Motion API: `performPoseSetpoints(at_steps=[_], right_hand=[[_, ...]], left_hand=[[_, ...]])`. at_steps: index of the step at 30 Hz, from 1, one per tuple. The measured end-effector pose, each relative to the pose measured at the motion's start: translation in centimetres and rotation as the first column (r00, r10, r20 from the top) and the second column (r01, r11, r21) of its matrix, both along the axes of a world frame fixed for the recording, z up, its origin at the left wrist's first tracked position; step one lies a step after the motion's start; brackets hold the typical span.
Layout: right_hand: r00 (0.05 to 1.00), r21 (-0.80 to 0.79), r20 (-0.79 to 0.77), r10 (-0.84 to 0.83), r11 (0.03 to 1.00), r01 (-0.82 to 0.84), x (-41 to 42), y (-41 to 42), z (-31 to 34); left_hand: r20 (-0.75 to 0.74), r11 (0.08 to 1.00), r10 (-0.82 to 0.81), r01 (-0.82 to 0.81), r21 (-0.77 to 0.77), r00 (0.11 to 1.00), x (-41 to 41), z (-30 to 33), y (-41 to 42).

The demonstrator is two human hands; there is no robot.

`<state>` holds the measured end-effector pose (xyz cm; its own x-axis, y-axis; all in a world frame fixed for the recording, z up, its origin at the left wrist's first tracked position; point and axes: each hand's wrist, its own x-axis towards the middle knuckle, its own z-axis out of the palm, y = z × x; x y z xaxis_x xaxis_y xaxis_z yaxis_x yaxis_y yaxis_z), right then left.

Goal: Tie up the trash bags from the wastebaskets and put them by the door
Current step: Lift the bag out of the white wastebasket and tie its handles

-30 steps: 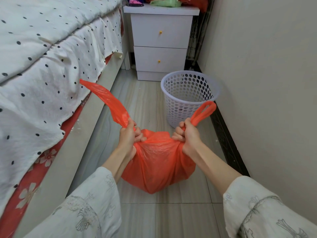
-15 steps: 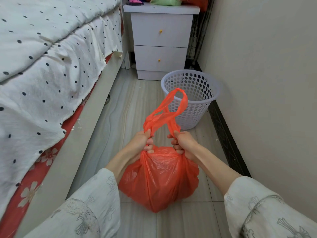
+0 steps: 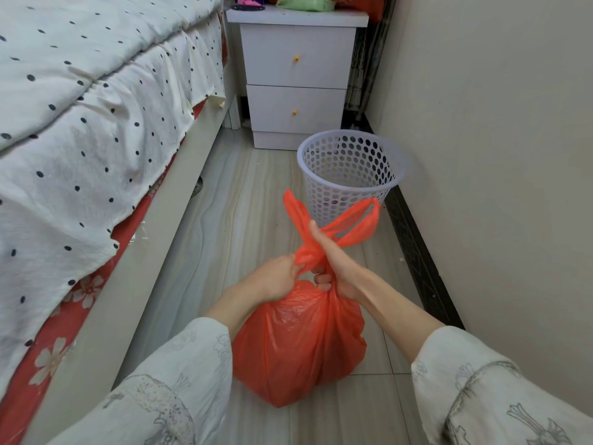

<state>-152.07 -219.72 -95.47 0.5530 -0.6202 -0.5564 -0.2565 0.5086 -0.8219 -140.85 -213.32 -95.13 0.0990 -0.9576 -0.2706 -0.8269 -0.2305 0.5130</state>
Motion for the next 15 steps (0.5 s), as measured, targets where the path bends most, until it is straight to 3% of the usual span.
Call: performPoseSetpoints(at_steps=[3,6,8,11,15], right_hand=[[0.972,0.075,0.154,-0.177,0.983,0.167,-0.2,-0.4,-0.5],[0.921,0.220,0.312,-0.233,0.961,0.169,-0.8,-0.4,-0.4],[0.912,0.265,0.355,-0.207,0.957,0.115,-1.0,-0.3,-0.3],[0.947,0.249,0.305,-0.103,0.968,0.025,-1.1,-0.3,-0.4],[0.985,0.007,0.057,0.162,0.987,-0.163,-2.2,-0.5,-0.7]], left_hand=[[-0.046,0.995,-0.076,0.079,0.056,0.996,-0.1,-0.2,0.0],[-0.301,0.993,0.055,-0.019,0.120,0.952,0.5,0.1,0.1],[-0.514,0.968,0.199,-0.086,0.235,0.835,1.5,-0.2,0.2],[-0.743,0.923,0.352,-0.082,0.375,0.569,2.9,-0.6,0.7],[-0.824,0.880,0.469,-0.091,0.466,0.317,3.6,-0.1,1.6]])
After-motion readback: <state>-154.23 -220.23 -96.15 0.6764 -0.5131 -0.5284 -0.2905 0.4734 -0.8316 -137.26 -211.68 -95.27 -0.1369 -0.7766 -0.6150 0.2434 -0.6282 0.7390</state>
